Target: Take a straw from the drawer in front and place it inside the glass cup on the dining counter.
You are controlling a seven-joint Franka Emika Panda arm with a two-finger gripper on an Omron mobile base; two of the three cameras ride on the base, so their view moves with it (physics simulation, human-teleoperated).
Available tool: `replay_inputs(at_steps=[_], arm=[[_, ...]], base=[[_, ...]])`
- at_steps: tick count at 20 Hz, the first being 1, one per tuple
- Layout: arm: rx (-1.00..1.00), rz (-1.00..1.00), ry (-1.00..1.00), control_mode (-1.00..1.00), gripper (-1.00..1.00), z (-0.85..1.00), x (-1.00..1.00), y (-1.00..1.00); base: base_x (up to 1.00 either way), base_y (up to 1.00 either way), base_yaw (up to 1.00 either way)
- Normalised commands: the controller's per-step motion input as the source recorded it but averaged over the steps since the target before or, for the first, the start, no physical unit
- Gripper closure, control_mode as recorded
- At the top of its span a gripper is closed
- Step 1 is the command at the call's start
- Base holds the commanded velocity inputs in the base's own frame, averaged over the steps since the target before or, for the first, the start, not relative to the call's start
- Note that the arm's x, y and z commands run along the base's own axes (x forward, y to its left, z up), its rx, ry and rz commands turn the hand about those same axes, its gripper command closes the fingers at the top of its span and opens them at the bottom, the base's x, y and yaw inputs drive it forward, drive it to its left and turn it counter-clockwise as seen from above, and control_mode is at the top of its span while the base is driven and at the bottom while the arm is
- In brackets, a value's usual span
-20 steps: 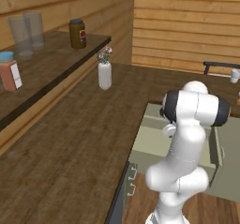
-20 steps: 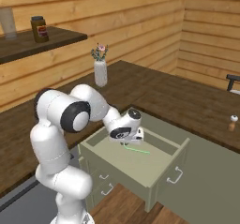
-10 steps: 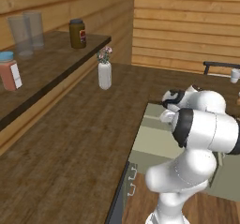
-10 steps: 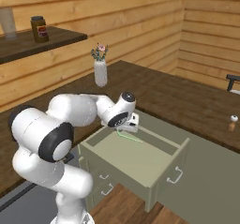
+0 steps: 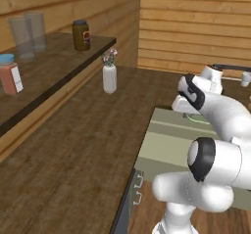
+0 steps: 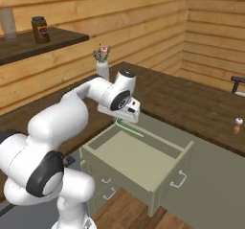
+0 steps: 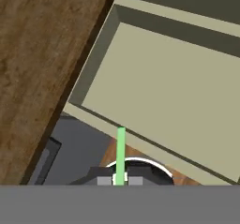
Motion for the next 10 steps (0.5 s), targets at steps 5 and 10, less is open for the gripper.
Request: replay_inputs(at_steps=[5,10], arm=[[0.0,-0.03,0.0,-1.0,1.0,1.0,-0.77,0.15],[-0.07,-0.01,-0.03,-1.0,1.0,0.8,-0.58,0.41]], base=[[0.0,0.0,0.0],[0.0,0.0,0.0]])
